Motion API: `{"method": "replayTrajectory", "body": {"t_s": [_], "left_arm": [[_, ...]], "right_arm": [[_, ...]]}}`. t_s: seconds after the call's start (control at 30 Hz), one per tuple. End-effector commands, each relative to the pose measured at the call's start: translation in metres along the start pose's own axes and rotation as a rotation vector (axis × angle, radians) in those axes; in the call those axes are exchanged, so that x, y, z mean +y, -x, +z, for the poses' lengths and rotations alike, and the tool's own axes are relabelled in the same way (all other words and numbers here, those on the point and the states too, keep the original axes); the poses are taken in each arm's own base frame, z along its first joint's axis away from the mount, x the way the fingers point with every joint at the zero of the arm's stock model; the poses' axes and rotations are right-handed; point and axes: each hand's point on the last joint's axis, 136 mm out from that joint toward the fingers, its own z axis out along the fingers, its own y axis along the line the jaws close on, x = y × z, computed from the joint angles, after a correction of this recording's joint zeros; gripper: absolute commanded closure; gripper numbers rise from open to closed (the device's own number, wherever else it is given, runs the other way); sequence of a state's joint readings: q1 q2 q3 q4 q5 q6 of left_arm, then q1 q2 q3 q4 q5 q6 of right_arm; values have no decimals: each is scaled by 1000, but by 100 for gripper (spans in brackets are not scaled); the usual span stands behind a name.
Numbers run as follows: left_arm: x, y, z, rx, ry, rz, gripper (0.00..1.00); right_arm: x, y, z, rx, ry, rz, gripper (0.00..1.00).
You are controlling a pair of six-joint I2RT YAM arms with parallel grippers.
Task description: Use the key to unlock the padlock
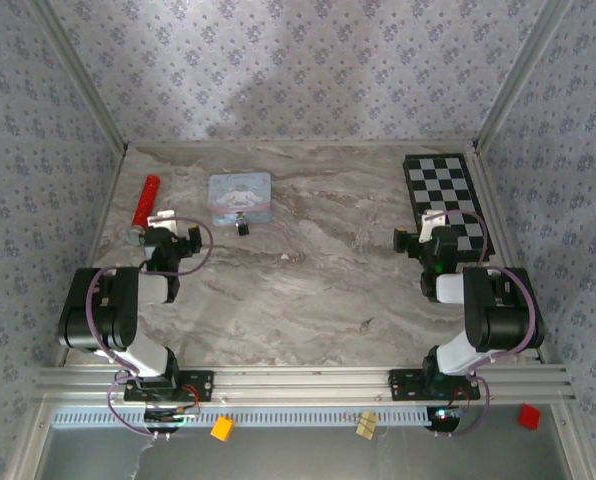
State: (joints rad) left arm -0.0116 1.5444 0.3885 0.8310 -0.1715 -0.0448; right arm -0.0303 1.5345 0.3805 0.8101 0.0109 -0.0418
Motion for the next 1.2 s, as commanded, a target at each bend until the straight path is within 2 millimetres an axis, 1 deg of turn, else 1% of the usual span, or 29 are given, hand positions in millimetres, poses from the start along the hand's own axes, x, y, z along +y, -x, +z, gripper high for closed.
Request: {"method": "replayTrajectory", "body": {"t_s": [0.0,0.07,0.17,0.27,0.33,0.43,0.5,0.57,0.63,0.67,0.7,0.73,0.77,0.8,0.83,0.87,0.9,0.93,1.0,1.03,1.17], "left_arm": [[-8,16,-8,-52,-16,33,0],[-2,22,-20,-102,20,24,0],[4,34,-37,-116,70,14,0],[12,48,-53,-78,112,-40,0],[17,57,-66,-50,126,-104,0],[19,71,-86,-14,122,-209,0],[27,74,-104,37,160,-277,0],[41,73,-124,83,230,-345,0],[50,69,-144,120,270,-418,0],[48,68,-150,133,252,-434,0],[43,66,-155,144,213,-445,0],[39,62,-162,159,183,-463,0],[39,57,-169,173,173,-492,0],[37,54,-176,179,154,-513,0],[33,52,-182,177,113,-515,0],[26,51,-187,176,60,-511,0],[19,50,-192,172,9,-511,0],[12,51,-197,163,-49,-515,0],[-5,53,-202,148,-164,-526,0],[-14,52,-203,151,-217,-526,0],[-36,41,-196,217,-325,-546,0]], "right_arm": [[4,14,-3,-35,4,-21,1],[10,17,-7,-45,19,-51,1],[10,27,-18,-74,-10,-64,1],[23,47,-36,-104,-5,-138,1],[36,69,-52,-154,20,-142,1],[57,109,-83,-219,128,-61,1],[68,126,-101,-213,185,4,1],[84,142,-122,-195,286,21,1],[93,150,-143,-159,348,49,1],[94,152,-150,-147,359,73,1],[91,151,-157,-125,356,136,1],[84,145,-161,-86,331,217,1],[84,139,-167,-52,342,278,1],[87,134,-175,-35,388,300,1],[82,134,-180,-41,379,314,1],[77,129,-185,-26,364,348,1],[73,119,-190,10,350,402,1],[70,114,-195,27,341,441,1],[68,114,-201,14,350,431,1],[70,110,-203,31,361,435,1],[73,87,-196,149,334,465,1]]}}
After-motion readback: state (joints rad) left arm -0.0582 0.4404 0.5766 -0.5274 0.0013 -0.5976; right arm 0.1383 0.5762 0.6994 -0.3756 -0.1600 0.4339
